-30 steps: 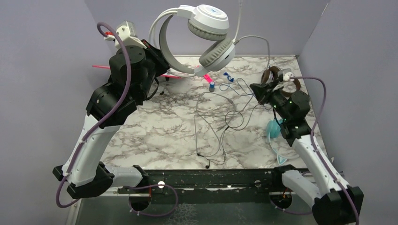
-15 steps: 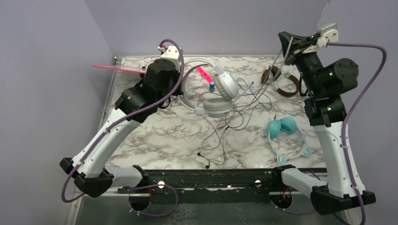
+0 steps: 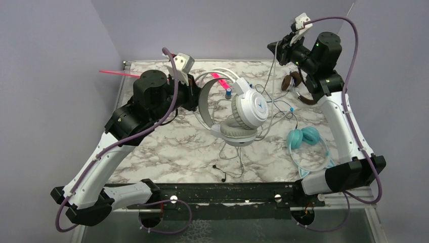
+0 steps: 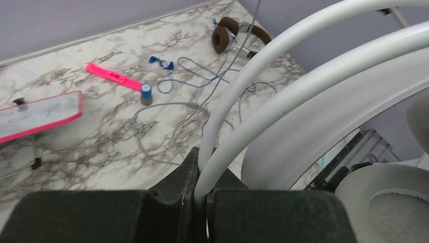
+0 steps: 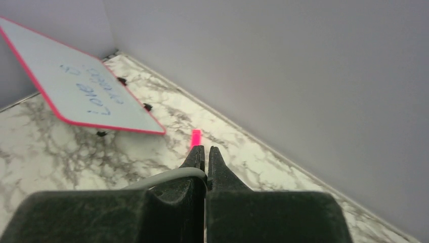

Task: Wrap the headphones
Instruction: Wrap the headphones cable around the headphones.

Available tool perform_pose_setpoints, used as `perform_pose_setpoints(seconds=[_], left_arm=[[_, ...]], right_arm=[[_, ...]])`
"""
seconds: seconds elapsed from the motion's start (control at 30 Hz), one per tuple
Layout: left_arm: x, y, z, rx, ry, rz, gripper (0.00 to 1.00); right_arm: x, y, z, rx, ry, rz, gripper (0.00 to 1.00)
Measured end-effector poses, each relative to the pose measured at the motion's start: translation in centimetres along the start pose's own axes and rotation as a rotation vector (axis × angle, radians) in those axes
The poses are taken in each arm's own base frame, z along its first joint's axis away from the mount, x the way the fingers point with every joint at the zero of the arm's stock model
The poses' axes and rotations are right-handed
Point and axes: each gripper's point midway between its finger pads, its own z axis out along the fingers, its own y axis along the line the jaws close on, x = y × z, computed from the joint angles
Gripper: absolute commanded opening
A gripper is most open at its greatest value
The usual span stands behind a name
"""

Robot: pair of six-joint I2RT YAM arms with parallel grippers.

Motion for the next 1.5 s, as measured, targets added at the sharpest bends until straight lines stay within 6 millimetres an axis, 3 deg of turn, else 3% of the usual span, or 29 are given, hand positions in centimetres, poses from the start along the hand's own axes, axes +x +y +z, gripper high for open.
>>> perform_pose_setpoints(seconds=[0.13,0.3,0.4,0.53,0.67,0.9,1.1,1.3,1.5], left_arm=[[-1.3,-2.1,0.2,0.101,-0.050,-0.075,0.00],[-3.8,-5.0,1.2,0.237,-0.126,-0.210,0.00],[-5.2,-6.5,2.8,0.317,-0.160,-0.286,0.00],[-5.5,-7.6,5.6,0.381,-0.150,-0.366,0.00],[-6.3,-7.7,6.8,0.412,-0.181,-0.430,0.00],[-9.1,-4.7,7.5,0.311,-0.325,-0.520,0.00],[-10.8,0.2,7.7,0.071,-0.484,-0.574,0.00],[-11.9,3.6,7.2,-0.102,-0.596,-0.583,0.00],[-12.9,6.1,6.6,-0.225,-0.690,-0.635,0.00]], right_arm=[[2.6,2.5,0.5,-0.113,0.017,0.100,0.01],[6.5,7.4,1.2,-0.307,0.061,0.320,0.01],[6.7,10.9,2.2,-0.421,0.068,0.402,0.01],[6.4,15.7,3.1,-0.564,0.096,0.500,0.01],[6.5,18.9,3.9,-0.663,0.130,0.599,0.02],[8.4,22.6,2.8,-0.743,0.194,0.772,0.07],[11.4,24.8,0.9,-0.749,0.249,0.897,0.07],[11.3,25.8,-0.7,-0.726,0.217,0.940,0.07],[9.9,26.8,-0.5,-0.741,0.166,0.940,0.07]])
